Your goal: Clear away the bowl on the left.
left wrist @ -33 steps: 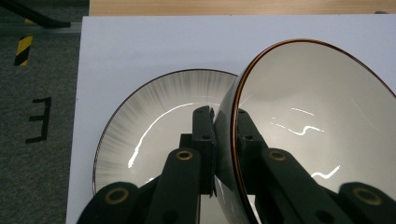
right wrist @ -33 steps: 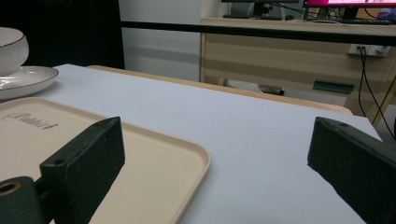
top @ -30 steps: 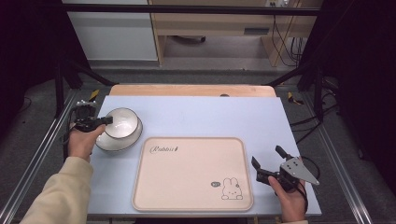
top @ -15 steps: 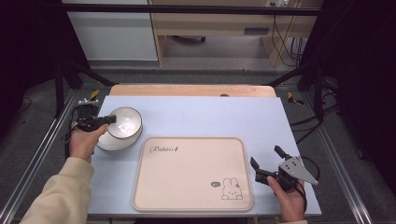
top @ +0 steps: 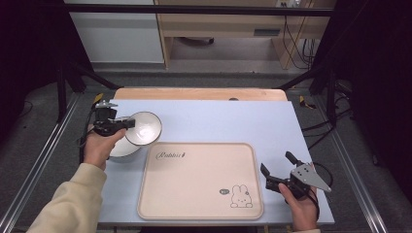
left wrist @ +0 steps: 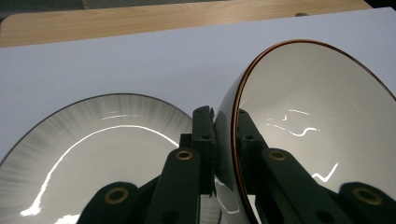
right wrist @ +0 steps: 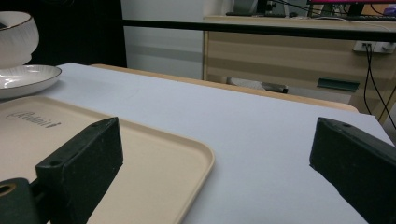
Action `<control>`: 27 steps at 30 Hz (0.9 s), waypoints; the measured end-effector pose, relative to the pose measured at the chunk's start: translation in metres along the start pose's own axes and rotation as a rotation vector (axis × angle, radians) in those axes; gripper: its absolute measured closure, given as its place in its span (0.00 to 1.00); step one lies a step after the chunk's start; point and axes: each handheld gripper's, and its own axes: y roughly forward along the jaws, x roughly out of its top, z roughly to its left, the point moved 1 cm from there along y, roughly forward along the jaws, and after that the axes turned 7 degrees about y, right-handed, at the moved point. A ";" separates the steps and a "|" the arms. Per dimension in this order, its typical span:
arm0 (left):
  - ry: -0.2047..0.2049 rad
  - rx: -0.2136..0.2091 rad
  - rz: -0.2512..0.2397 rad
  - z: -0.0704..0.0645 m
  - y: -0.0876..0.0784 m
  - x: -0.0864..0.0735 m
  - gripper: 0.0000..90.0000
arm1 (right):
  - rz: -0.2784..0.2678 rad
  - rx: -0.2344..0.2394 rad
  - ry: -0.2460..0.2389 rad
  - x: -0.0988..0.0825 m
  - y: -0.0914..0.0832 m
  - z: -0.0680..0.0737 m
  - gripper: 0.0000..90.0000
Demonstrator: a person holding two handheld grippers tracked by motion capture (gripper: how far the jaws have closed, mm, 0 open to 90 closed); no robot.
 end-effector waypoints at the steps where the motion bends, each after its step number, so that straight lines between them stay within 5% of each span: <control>1: 0.005 -0.009 0.000 -0.004 0.001 0.001 0.91 | 0.000 0.000 0.000 0.000 0.000 0.000 0.03; 27: 0.125 -0.141 0.017 -0.071 0.021 0.006 0.91 | -0.004 0.000 -0.001 0.000 -0.001 0.002 0.03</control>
